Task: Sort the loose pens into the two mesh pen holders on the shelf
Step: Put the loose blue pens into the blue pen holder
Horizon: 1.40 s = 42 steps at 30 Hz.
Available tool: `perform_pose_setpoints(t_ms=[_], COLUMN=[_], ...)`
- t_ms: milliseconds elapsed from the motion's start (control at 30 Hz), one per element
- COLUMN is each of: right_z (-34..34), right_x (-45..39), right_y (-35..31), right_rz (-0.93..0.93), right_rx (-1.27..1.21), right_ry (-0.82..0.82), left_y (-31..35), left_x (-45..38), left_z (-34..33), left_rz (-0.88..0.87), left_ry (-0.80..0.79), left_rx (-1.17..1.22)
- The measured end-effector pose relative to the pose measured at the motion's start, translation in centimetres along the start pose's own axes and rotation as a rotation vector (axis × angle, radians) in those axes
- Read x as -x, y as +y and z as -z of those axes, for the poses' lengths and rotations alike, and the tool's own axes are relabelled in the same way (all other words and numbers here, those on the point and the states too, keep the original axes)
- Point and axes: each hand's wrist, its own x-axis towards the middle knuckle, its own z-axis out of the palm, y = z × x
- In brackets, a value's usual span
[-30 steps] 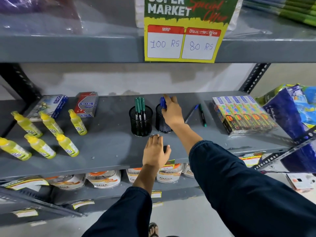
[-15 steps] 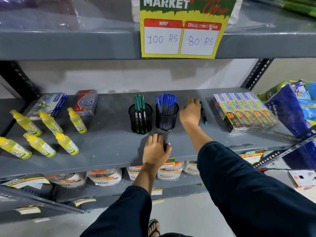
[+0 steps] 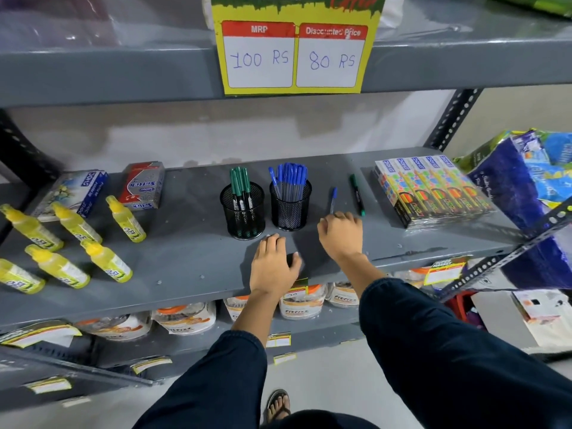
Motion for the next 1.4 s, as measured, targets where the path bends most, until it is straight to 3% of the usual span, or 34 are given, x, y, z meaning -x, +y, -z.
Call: perform_pose_setpoints(t_ms=[133, 633, 833, 967, 1033, 1200, 1400], right_z=[0.0, 1.7, 6.6, 10.2, 10.6, 8.5, 6.0], right_x=[1.9, -0.1, -2.5, -4.6, -5.2, -5.3, -5.2], right_y=[-0.5, -1.9, -3.6, -6.5, -8.0, -9.8, -9.2], right_rz=[-0.005, -0.116, -0.288, -0.118, -0.016, 0.144, 0.203], right_rx=[0.060, -0.176, -0.530, -0.759, -0.816, -0.620, -0.359], right_ry=[0.113, -0.156, 0.155, 0.350, 0.366, 0.184, -0.069], left_y=[0.1, 0.1, 0.2, 0.2, 0.1, 0.3, 0.2], left_x=[0.1, 0.0, 0.3, 0.2, 0.1, 0.2, 0.1], left_z=[0.1, 0.3, 0.7, 0.3, 0.3, 0.4, 0.2], left_rz=[-0.001, -0.017, -0.023, -0.010, -0.005, -0.003, -0.010], left_ry=[0.011, 0.019, 0.045, 0.066, 0.067, 0.068, 0.059], left_rx=[-0.008, 0.016, 0.041, 0.050, 0.075, 0.095, 0.026])
